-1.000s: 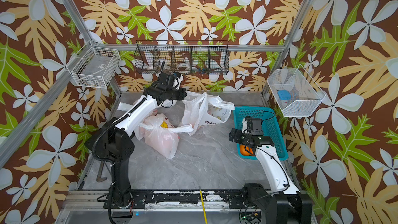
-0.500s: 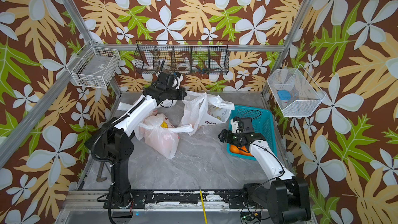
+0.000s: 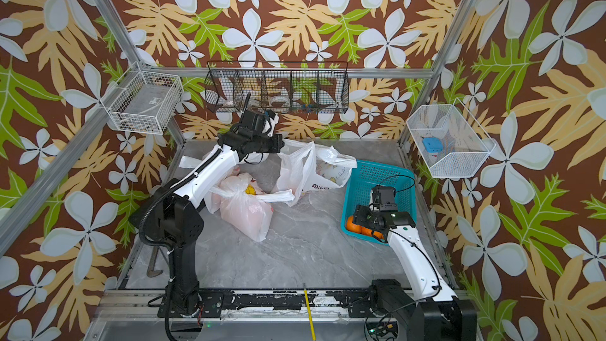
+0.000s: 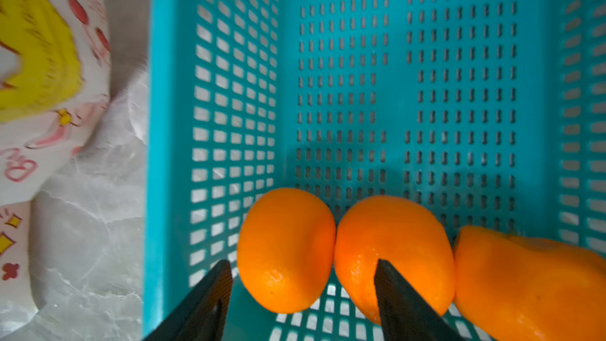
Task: Place the oranges into plastic bags & tie knots
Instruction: Pick up the orange from the basket.
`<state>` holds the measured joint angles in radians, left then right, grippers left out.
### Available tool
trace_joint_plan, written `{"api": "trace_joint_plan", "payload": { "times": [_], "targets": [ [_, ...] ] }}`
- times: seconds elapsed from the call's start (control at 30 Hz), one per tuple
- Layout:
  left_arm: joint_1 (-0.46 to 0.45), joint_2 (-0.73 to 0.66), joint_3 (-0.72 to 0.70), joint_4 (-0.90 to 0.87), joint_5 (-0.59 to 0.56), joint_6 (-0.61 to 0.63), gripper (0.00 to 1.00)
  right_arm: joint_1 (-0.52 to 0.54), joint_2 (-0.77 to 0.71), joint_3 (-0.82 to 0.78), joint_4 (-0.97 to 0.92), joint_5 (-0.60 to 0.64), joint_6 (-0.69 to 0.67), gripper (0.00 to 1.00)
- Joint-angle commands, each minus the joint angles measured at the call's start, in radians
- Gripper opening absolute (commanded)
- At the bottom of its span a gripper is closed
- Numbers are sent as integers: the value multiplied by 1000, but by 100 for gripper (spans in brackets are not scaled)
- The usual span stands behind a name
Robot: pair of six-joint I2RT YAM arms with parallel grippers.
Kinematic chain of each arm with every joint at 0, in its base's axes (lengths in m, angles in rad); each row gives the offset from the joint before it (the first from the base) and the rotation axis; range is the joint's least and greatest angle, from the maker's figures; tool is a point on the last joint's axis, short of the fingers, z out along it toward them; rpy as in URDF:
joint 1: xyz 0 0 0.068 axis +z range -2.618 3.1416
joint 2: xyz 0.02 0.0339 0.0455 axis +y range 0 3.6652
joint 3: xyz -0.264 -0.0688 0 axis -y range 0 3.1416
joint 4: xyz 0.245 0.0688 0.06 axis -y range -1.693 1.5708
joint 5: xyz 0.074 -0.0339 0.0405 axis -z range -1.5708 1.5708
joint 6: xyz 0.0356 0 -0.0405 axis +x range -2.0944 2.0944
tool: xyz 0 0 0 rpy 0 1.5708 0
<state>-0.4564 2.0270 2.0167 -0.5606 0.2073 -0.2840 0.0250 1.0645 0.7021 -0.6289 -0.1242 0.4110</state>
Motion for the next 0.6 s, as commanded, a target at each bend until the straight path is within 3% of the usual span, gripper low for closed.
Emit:
{"api": "trace_joint_plan", "payload": {
  "times": [0.0,0.3,0.57],
  "targets": [
    [1,-4,0,25,2,1,0,8,30,-5,-25,-4,-2,70],
    [0,-9,-11,25,4,2,0,59,110,8,39,-52,-17,78],
    [1,-11,-6,21,1,2,0,69,225,-4,65,12,-30,75]
  ]
}}
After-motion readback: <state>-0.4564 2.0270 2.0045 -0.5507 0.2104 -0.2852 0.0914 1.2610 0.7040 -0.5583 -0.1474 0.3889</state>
